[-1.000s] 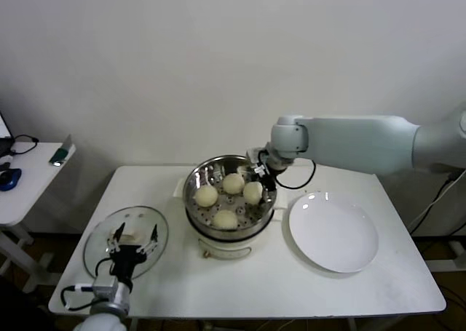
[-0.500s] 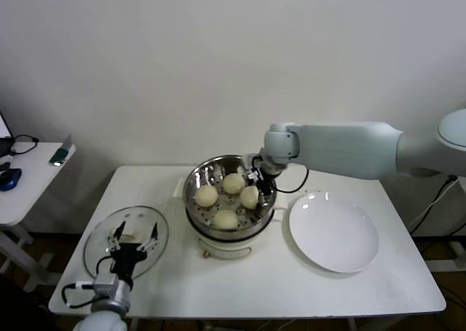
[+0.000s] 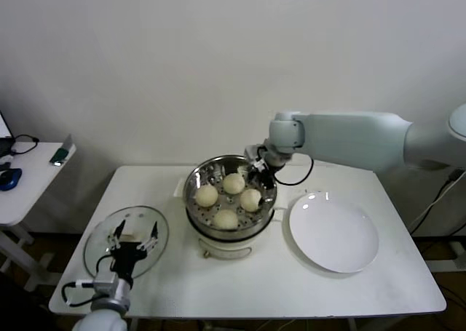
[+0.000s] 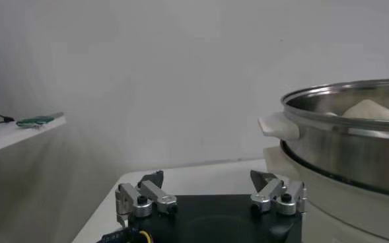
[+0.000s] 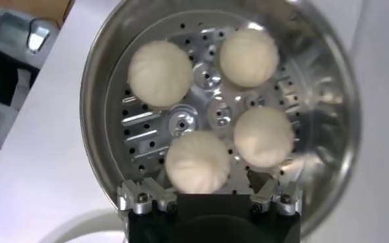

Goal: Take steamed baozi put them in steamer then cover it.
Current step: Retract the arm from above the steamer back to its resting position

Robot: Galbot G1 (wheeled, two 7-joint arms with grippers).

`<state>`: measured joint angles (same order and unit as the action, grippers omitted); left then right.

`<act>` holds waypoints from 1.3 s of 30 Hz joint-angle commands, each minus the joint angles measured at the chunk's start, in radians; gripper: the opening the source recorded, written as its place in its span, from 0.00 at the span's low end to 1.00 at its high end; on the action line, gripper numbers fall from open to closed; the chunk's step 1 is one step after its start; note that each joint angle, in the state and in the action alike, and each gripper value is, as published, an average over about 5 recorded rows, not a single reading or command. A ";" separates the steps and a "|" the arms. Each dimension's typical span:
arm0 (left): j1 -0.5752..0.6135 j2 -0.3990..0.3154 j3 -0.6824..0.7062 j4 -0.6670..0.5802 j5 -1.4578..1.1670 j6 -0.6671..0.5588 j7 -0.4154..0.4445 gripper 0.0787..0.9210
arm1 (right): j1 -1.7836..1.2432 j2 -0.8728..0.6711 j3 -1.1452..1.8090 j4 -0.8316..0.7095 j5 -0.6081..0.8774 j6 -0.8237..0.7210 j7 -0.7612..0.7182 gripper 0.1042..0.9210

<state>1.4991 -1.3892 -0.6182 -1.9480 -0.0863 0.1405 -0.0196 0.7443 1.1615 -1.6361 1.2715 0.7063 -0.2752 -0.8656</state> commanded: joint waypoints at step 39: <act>-0.027 0.093 0.003 0.032 0.174 -0.029 -0.031 0.88 | -1.820 -0.587 2.088 0.487 -0.057 0.245 0.917 0.88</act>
<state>1.4766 -1.3058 -0.6131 -1.9210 0.0260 0.1179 -0.0440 -0.2698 0.5957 -0.2725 1.5688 0.7658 -0.1770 -0.0046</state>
